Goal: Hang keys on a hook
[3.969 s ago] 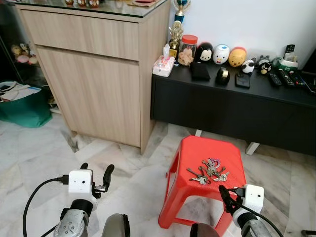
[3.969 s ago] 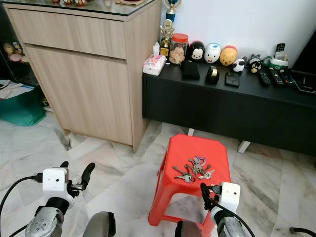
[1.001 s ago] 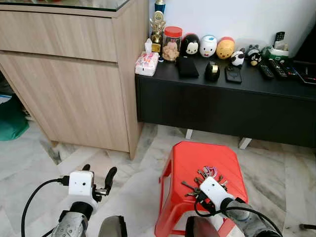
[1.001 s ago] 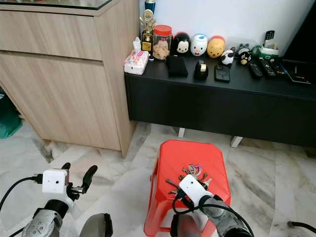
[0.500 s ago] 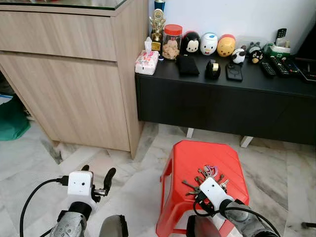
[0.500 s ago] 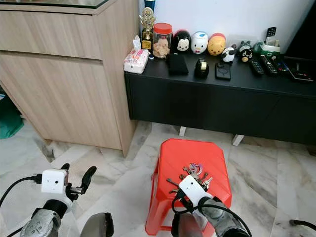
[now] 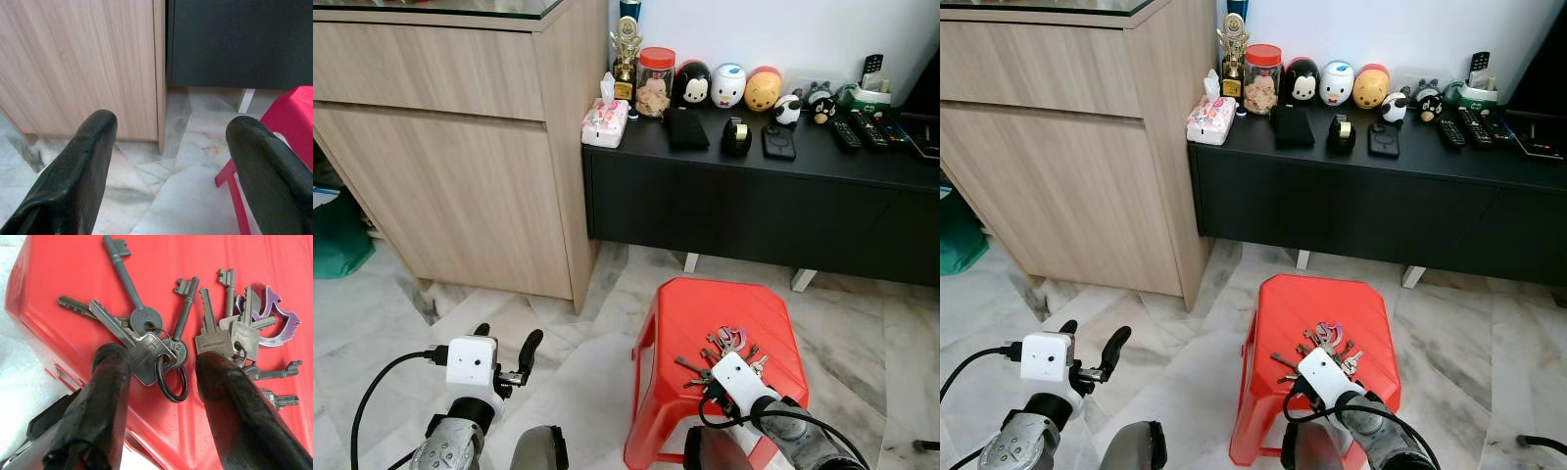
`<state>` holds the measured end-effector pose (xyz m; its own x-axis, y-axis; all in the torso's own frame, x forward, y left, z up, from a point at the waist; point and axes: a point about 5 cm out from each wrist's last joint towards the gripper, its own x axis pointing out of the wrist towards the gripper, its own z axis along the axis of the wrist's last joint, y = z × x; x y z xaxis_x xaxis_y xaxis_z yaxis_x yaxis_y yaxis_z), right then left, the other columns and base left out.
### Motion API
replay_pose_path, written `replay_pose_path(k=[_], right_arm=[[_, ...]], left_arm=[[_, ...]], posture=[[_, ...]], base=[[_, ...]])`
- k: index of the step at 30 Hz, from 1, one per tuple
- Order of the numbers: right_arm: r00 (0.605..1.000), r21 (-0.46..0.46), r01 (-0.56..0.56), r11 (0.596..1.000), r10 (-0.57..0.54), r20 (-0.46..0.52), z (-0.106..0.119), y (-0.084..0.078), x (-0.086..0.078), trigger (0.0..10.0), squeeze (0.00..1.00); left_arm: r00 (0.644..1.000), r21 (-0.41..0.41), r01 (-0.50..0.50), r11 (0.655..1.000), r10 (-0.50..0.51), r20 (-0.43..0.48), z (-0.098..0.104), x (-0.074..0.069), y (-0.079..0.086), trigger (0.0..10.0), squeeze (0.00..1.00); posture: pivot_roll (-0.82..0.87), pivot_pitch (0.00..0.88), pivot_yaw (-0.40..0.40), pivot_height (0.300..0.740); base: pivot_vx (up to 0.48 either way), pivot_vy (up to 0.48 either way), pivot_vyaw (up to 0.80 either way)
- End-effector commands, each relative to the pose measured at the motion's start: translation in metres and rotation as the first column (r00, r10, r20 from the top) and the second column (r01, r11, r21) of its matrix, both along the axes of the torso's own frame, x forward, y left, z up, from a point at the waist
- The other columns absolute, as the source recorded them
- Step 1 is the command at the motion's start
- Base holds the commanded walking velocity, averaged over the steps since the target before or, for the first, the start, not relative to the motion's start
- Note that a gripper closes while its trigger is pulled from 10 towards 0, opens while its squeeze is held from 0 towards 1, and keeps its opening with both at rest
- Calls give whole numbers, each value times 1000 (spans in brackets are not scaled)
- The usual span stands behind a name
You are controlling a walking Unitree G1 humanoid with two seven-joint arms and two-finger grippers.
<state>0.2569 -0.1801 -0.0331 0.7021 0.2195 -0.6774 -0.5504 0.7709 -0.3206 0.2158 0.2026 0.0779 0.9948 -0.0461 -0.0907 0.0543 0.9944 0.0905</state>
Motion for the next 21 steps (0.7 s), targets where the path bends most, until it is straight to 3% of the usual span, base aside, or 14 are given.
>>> replay_pose_path(k=[1, 13, 21], right_arm=[[999, -31, 35, 999, -36, -31, -5, -10, -7, 0, 0], [998, -22, 24, 999, -26, -50, -6, -8, -7, 0, 0], [999, -6, -22, 1000, 21, -38, -1, 1, 0, 0, 0]], left_arm=[[1000, 10, 19, 1000, -19, -12, 0, 1, -1, 10000, 0], [1000, 16, 22, 1000, -21, -14, 0, 2, -1, 10000, 0], [999, 18, 26, 1000, -26, -19, 0, 1, -1, 10000, 0]], posture=[[81, 80, -57, 605], [84, 77, -54, 605], [86, 79, -52, 605]], base=[[0, 0, 0], [0, 0, 0], [0, 0, 0]])
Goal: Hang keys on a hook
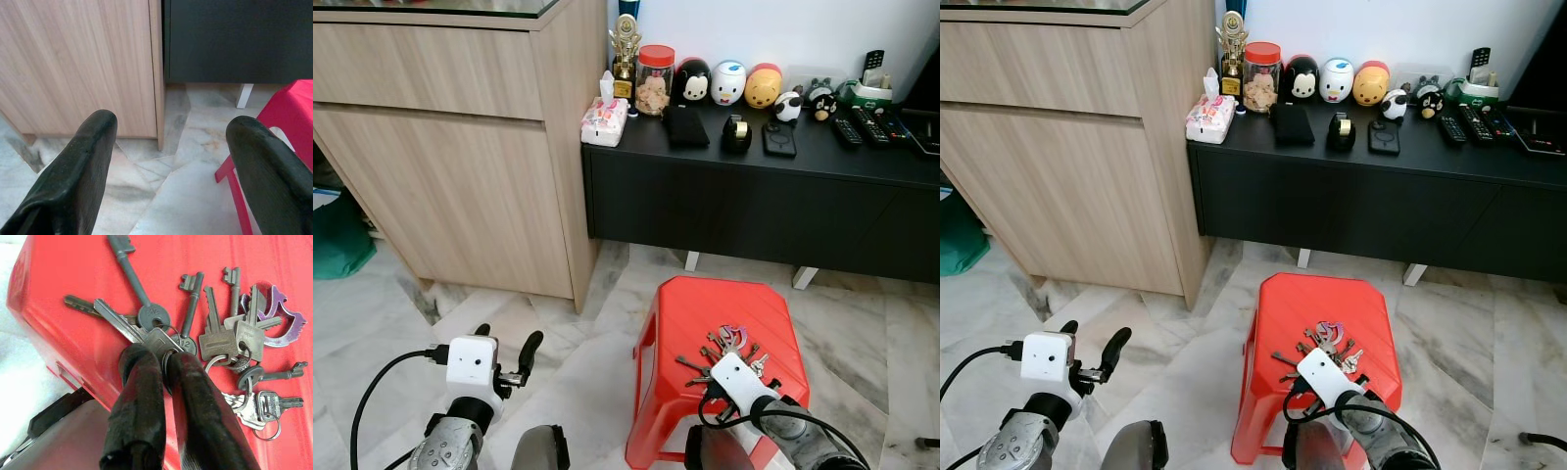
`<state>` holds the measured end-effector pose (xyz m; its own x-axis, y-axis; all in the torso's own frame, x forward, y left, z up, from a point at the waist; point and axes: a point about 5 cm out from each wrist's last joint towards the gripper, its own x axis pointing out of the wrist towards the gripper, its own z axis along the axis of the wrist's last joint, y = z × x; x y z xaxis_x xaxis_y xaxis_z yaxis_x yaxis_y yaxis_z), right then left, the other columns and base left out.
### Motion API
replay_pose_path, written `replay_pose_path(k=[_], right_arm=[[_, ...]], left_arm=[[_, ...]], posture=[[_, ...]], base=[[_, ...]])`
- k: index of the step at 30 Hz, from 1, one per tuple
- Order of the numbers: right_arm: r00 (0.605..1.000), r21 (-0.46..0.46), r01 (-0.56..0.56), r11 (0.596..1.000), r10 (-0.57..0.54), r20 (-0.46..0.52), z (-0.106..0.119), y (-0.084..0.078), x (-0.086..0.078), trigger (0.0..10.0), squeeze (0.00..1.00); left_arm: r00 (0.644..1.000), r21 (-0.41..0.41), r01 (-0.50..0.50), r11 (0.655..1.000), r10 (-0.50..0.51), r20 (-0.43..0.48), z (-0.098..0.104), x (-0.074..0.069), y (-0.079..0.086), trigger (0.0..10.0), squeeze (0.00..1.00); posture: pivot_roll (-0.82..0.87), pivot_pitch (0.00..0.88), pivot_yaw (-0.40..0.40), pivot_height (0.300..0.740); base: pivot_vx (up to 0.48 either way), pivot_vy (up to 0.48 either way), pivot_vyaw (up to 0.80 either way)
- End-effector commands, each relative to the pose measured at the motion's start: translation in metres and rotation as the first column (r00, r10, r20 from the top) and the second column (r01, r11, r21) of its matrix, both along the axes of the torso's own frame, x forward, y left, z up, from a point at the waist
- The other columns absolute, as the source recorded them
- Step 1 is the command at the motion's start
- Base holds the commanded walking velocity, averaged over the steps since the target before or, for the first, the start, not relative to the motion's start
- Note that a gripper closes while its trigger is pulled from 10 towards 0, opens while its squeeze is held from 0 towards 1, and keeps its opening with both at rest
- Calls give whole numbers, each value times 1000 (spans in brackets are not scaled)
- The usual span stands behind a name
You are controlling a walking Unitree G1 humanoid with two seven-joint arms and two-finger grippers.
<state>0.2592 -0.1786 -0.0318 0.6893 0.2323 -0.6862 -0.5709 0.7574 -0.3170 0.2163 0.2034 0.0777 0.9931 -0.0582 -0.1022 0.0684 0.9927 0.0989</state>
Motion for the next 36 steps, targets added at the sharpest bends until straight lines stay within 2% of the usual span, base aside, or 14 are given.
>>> replay_pose_path(k=[1, 8, 13, 17, 18, 22, 28, 31, 32, 33, 36], right_arm=[[1000, 10, 5, 1000, -5, -11, 0, 1, 1, 0, 0], [1000, 14, 5, 1000, -6, 31, 6, 2, 8, 0, 0], [992, 45, 33, 998, -38, 121, 18, 0, 18, 0, 0], [969, 153, 48, 987, -83, 232, 34, 2, 27, 0, 0], [969, 153, 48, 987, -83, 232, 34, 2, 27, 0, 0], [940, 313, 83, 946, -178, 291, 48, 3, 33, 0, 0], [927, 368, 57, 928, -186, 326, 57, 7, 35, 0, 0], [915, 514, 138, 846, -308, 261, 63, 6, 40, 0, 0], [891, 584, 147, 799, -363, 273, 72, 6, 43, 0, 0], [869, 618, 135, 775, -392, 301, 80, 6, 44, 0, 0], [805, 648, 72, 758, -428, 411, 103, 8, 45, 0, 0]], left_arm=[[1000, 9, 12, 1000, -12, -8, 0, 1, -1, 10000, 0], [1000, 10, 14, 1000, -14, -11, -1, 2, -2, 10000, 0], [1000, 14, 12, 1000, -12, -11, -2, 3, -2, 10000, 0], [1000, 13, 10, 1000, -9, -11, -3, 5, -3, 10000, 0], [1000, 13, 10, 1000, -9, -11, -3, 5, -3, 10000, 0], [1000, 11, 6, 1000, -6, -9, -4, 9, -4, 10000, 0], [1000, 10, 4, 1000, -4, -8, -6, 12, -5, 10000, 0], [1000, 12, 4, 1000, -4, -8, -8, 14, -5, 10000, 0], [1000, 16, 5, 1000, -5, -4, -8, 15, -5, 10000, 0], [1000, 16, 5, 1000, -5, -2, -7, 15, -5, 10000, 0], [1000, 16, -3, 1000, 3, 4, -7, 17, -3, 10000, 0]], posture=[[85, 79, -52, 605], [83, 75, -52, 605], [82, 67, -56, 605], [73, 56, -60, 605], [73, 56, -60, 605], [65, 41, -63, 605], [57, 25, -66, 605], [57, 12, -68, 605], [56, 6, -69, 605], [55, 3, -69, 605], [44, 0, -68, 605]], base=[[0, 0, 0], [0, 0, 0], [0, 0, 0], [0, 0, 0], [0, 0, 0], [0, 0, 0], [0, 0, 0], [0, 0, 0], [0, 0, 0], [0, 0, 0], [0, 0, 0]])
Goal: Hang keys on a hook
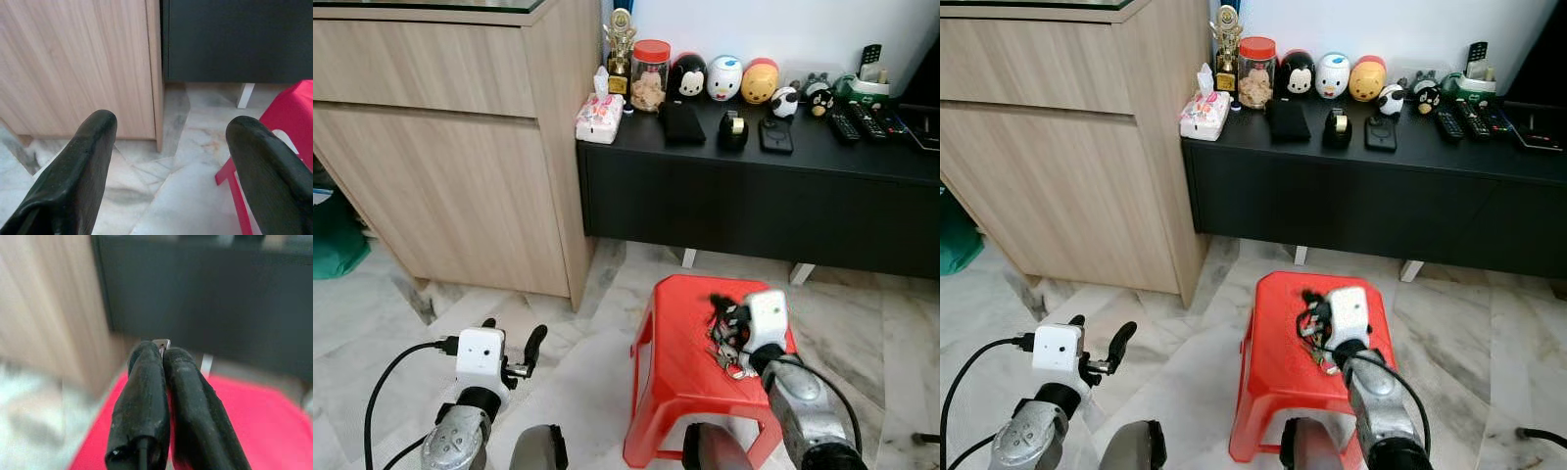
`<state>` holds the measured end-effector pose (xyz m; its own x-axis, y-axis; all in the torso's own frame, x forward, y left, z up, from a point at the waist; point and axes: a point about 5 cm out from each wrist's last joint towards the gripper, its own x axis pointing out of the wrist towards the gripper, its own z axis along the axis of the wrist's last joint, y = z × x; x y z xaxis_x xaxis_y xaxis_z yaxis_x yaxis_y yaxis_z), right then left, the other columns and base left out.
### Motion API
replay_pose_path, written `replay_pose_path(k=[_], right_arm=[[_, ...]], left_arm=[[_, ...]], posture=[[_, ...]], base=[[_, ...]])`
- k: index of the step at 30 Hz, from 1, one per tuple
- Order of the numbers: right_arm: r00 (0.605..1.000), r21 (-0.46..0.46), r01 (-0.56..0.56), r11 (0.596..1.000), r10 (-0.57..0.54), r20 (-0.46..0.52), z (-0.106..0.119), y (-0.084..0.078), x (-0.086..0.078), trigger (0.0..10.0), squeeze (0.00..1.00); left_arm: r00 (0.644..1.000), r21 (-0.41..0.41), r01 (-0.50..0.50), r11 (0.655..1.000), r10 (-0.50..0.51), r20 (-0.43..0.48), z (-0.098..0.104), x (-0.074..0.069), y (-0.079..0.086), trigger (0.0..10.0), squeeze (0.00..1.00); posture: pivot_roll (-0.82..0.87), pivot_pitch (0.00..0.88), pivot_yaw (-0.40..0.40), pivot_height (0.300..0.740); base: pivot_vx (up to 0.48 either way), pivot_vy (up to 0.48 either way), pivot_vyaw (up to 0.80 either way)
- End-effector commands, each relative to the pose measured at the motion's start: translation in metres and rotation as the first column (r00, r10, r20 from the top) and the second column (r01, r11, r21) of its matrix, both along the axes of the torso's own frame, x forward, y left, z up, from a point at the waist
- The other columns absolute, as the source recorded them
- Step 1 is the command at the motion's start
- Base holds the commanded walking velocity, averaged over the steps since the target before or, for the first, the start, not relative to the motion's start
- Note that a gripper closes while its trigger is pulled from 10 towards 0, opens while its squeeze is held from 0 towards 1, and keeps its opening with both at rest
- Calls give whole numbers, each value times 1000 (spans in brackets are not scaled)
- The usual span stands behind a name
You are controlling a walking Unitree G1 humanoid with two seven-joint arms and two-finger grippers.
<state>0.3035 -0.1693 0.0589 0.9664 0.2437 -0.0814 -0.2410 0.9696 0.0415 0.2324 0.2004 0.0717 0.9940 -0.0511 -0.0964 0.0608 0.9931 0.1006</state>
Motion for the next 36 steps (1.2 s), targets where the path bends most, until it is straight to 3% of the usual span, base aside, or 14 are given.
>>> replay_pose_path(k=[1, 2, 7, 11, 18, 36], right_arm=[[997, 30, 26, 999, -28, 71, 12, -1, 1, 0, 0], [992, 40, 67, 997, -71, 109, 19, -1, -1, 10000, 0], [974, 49, 128, 991, -134, 182, 29, 0, -11, 10000, 0], [965, 59, 190, 980, -197, 175, 30, -3, -26, 10000, 0], [944, 71, 283, 957, -291, 156, 34, -12, -36, 10000, 0], [947, 100, 277, 956, -289, 138, 45, -4, -34, 10000, 0]], left_arm=[[1000, 15, 4, 1000, -4, -2, -2, 1, 0, 10000, 0], [1000, 14, 0, 1000, 0, 0, -2, 2, 0, 10000, 0], [1000, 9, -7, 1000, 7, 4, -4, 3, 0, 10000, 0], [1000, 3, -14, 1000, 14, 8, -6, 0, -1, 10000, 0], [1000, -6, -19, 1000, 19, 11, -9, -3, -3, 10000, 0], [1000, -19, -21, 1000, 21, 14, -15, -5, -4, 10000, 0]], posture=[[44, 0, -68, 605], [38, 0, -70, 605], [38, 0, -73, 605], [33, 0, -81, 605], [31, 0, -94, 615], [27, 0, -96, 710]], base=[[0, 0, 0], [0, 0, 0], [0, 0, 0], [0, 0, 0], [0, 0, 0], [0, 0, 0]])
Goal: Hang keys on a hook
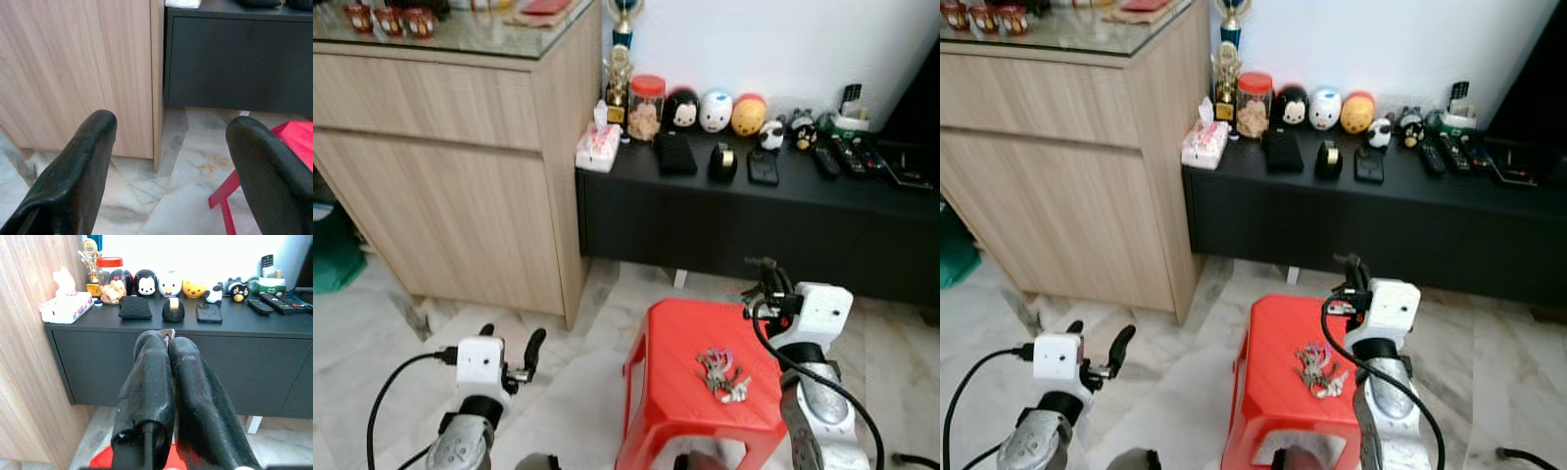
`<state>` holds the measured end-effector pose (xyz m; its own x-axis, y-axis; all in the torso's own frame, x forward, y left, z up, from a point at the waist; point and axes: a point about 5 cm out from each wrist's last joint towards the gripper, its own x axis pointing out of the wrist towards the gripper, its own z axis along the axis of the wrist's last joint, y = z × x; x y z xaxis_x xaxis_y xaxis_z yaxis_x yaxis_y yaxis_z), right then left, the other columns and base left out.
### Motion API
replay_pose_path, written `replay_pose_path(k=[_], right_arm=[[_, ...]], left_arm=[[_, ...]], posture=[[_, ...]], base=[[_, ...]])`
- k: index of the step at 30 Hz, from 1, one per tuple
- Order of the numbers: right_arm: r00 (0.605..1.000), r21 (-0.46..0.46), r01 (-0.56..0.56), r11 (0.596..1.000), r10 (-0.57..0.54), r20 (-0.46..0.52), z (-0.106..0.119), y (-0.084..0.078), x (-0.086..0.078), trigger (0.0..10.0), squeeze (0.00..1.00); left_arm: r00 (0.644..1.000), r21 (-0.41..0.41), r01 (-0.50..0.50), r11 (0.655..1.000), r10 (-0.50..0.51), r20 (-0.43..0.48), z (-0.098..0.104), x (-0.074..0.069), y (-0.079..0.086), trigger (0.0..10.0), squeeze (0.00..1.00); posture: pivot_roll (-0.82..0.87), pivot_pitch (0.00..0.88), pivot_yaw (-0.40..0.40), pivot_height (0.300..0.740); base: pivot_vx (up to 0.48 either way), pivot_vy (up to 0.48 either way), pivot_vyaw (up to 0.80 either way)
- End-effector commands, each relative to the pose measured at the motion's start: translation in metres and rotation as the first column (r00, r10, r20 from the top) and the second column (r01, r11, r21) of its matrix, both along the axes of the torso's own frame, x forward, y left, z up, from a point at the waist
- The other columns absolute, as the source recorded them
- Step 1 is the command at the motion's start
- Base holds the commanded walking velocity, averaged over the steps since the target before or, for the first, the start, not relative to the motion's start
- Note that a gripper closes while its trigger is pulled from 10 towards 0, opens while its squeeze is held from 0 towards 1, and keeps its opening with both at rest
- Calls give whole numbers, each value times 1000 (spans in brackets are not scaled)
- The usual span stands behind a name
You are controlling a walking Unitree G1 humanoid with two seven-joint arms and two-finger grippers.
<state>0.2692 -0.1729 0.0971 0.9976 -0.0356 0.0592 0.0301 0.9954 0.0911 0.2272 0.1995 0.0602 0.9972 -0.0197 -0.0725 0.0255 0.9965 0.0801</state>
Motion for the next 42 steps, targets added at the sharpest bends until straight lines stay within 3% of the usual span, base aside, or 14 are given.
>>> replay_pose_path(k=[1, 8, 14, 18, 23, 26, 30, 33, 36, 42], right_arm=[[1000, 15, 3, 1000, -3, 18, 7, 1, 1, 10000, 0], [1000, 32, 7, 999, -7, 2, 3, 2, 2, 10000, 0], [999, 51, 37, 998, -37, -4, 2, 0, 2, 10000, 0], [998, 44, 56, 997, -56, -8, -1, -3, 2, 10000, 0], [994, 46, 110, 993, -110, -7, -1, -11, 8, 10000, 0], [994, 46, 112, 993, -112, -2, 0, -11, 10, 10000, 0], [993, 39, 120, 992, -120, 4, 3, -12, 21, 10000, 0], [991, 35, 133, 990, -133, 1, 3, -14, 23, 10000, 0], [986, 28, 165, 986, -165, -1, 3, -19, 26, 10000, 0], [988, 11, 155, 988, -155, 3, 3, -20, 26, 10000, 0]], left_arm=[[1000, 4, 12, 1000, -12, -9, -4, 1, -3, 10000, 0], [999, 59, -37, 998, 39, -34, -9, 2, 7, 10000, 0], [987, 86, -73, 994, 84, -140, -32, -4, 27, 10000, 0], [965, 93, -104, 990, 123, -233, -53, -11, 40, 10000, 0], [898, 132, -180, 975, 218, -384, -82, -26, 63, 10000, 0], [881, 139, -187, 972, 229, -413, -87, -29, 65, 10000, 0], [832, 137, -201, 970, 242, -499, -103, -34, 63, 10000, 0], [823, 130, -206, 970, 244, -513, -106, -35, 61, 10000, 0], [787, 93, -193, 977, 211, -580, -118, -41, 52, 10000, 0], [742, 103, -230, 968, 243, -625, -126, -52, 54, 10000, 0]], posture=[[26, 0, -96, 715], [33, 0, -89, 740], [21, 0, -67, 740], [8, 0, -53, 740], [-11, 0, -41, 740], [-11, 0, -41, 740], [-31, 0, -40, 740], [-36, 0, -37, 740], [-46, 0, -34, 740], [-75, 0, -21, 740]], base=[[0, 0, 0], [0, 0, 0], [0, 0, 0], [0, 0, 0], [0, 0, 0], [0, 0, 0], [0, 0, 0], [0, 0, 0], [0, 0, 0], [-221, 0, 0]])
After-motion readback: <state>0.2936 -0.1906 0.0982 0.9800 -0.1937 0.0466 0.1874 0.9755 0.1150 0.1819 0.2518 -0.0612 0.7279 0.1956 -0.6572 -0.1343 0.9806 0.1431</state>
